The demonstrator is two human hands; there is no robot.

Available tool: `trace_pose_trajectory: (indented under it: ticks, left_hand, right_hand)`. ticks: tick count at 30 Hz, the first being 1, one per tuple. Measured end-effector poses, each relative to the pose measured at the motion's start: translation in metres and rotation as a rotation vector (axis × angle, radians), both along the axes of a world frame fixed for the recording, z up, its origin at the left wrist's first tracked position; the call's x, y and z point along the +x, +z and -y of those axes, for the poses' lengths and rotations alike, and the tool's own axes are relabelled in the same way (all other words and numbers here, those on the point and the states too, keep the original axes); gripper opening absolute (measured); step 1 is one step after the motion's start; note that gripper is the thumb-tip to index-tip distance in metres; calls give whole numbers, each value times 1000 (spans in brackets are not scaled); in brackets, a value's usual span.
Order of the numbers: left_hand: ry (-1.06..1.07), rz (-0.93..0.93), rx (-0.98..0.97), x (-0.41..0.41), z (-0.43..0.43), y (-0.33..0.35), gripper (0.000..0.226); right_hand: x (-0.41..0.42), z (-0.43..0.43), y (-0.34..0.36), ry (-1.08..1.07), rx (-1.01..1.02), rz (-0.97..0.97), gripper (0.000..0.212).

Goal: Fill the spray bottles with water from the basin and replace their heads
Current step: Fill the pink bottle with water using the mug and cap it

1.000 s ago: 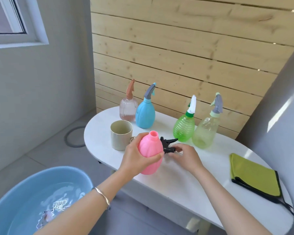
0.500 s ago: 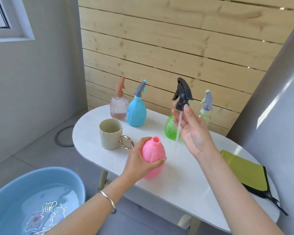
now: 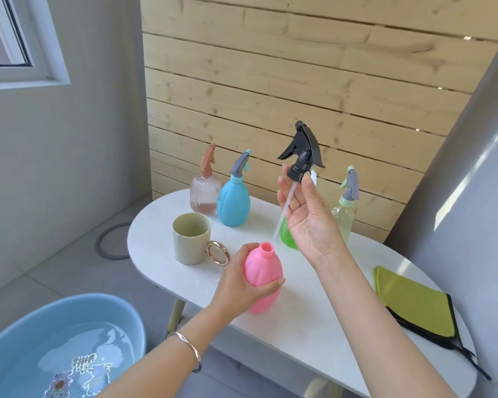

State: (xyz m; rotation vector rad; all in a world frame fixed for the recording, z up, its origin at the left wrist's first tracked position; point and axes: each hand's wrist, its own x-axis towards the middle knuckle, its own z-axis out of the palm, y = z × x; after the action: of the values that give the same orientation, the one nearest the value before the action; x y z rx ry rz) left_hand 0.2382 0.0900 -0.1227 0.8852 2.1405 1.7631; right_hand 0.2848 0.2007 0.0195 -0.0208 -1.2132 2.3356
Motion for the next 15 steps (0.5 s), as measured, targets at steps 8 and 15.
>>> trace_pose_trajectory:
  ticks: [8,15]
  left_hand:
    - [2,-9,-8,0,1,1,69]
    - [1,-11,-16,0,1,0,70]
  right_hand:
    - [-3,-7,-12,-49,-7,22,32]
    - [-1,-7,-16,-21,11,-21,41]
